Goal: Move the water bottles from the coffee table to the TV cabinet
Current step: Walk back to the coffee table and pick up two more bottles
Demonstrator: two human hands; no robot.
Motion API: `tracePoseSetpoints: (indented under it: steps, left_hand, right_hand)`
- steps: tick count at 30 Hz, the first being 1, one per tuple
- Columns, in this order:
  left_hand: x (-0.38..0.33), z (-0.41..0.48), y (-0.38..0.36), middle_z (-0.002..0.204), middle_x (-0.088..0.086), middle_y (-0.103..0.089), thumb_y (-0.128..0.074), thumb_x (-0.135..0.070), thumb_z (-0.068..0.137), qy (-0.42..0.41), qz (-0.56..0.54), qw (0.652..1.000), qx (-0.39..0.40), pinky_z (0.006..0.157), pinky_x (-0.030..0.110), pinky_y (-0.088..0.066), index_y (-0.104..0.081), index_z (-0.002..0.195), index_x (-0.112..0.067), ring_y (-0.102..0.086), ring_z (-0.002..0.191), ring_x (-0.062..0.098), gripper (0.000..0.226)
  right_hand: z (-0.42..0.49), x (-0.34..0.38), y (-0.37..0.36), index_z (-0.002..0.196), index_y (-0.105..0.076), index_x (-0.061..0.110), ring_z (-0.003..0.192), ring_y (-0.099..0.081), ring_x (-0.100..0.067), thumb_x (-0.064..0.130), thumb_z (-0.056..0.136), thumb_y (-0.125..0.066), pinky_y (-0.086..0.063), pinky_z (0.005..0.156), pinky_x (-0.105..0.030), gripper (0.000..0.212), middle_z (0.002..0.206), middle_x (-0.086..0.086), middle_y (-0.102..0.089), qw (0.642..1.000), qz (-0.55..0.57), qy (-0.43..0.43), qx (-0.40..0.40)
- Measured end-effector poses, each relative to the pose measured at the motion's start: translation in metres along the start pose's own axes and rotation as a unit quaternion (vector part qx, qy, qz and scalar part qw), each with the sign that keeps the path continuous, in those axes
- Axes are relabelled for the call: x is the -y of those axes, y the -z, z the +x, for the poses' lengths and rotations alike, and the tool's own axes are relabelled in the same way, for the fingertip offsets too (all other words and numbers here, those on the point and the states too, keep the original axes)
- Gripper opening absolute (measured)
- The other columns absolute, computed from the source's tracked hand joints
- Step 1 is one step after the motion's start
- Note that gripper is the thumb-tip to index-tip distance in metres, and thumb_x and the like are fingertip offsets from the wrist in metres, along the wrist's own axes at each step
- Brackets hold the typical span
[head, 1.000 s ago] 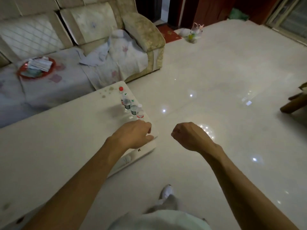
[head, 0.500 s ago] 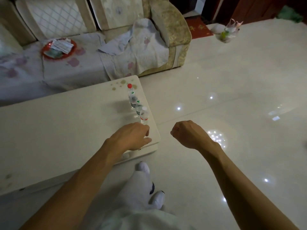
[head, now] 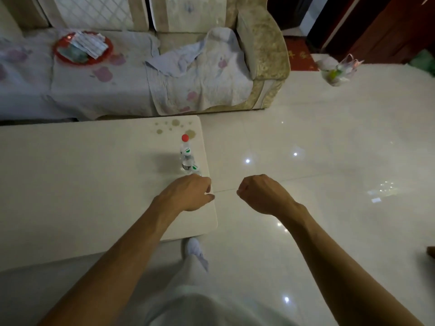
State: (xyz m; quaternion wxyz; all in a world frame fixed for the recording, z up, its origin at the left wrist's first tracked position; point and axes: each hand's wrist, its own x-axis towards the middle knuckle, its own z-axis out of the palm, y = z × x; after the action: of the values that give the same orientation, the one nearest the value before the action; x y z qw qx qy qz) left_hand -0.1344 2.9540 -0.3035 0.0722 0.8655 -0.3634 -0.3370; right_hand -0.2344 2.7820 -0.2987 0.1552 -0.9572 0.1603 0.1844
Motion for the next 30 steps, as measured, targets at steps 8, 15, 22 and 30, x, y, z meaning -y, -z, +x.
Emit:
tracePoseSetpoints:
  steps: [8,15,22,30]
  left_hand:
    - [0.039,0.03,0.017,0.105,0.009,-0.065,-0.054,-0.039,0.092,0.044,-0.052,0.998,0.002,0.07,0.03,-0.041,-0.059,0.1,-0.016,-0.056,0.083,0.023,0.025]
    - [0.06,0.04,0.003,0.11,0.005,-0.064,-0.052,-0.037,0.094,0.099,-0.139,0.985,-0.011,0.075,0.026,-0.039,-0.058,0.109,-0.012,-0.054,0.084,0.017,0.031]
    - [0.054,0.059,-0.016,0.112,0.009,-0.065,-0.054,-0.04,0.092,0.176,-0.186,0.966,-0.026,0.083,0.032,-0.048,-0.059,0.109,-0.012,-0.062,0.096,0.026,0.034]
    - [0.036,0.086,-0.039,0.114,0.007,-0.065,-0.055,-0.035,0.092,0.278,-0.275,0.917,-0.079,0.08,0.029,-0.044,-0.056,0.114,-0.012,-0.061,0.1,0.024,0.032]
  right_hand:
    - [0.063,0.006,0.001,0.102,-0.07,0.006,0.086,-0.069,-0.019,0.03,0.098,-0.05,-0.054,0.075,-0.029,0.031,0.101,-0.005,-0.074,0.997,0.0,0.057,0.058]
    - [0.109,0.011,0.008,0.107,-0.069,0.007,0.091,-0.068,-0.02,0.031,0.099,-0.049,-0.051,0.078,-0.025,0.032,0.104,-0.005,-0.072,0.988,-0.037,0.107,0.107]
    - [0.153,0.002,0.012,0.112,-0.066,0.01,0.102,-0.064,-0.024,0.031,0.098,-0.05,-0.046,0.079,-0.026,0.03,0.112,-0.007,-0.069,0.975,-0.076,0.159,0.139]
    - [0.216,-0.024,0.004,0.117,-0.064,0.017,0.11,-0.061,-0.022,0.03,0.092,-0.056,-0.047,0.091,-0.03,0.029,0.119,-0.004,-0.066,0.955,-0.074,0.206,0.199]
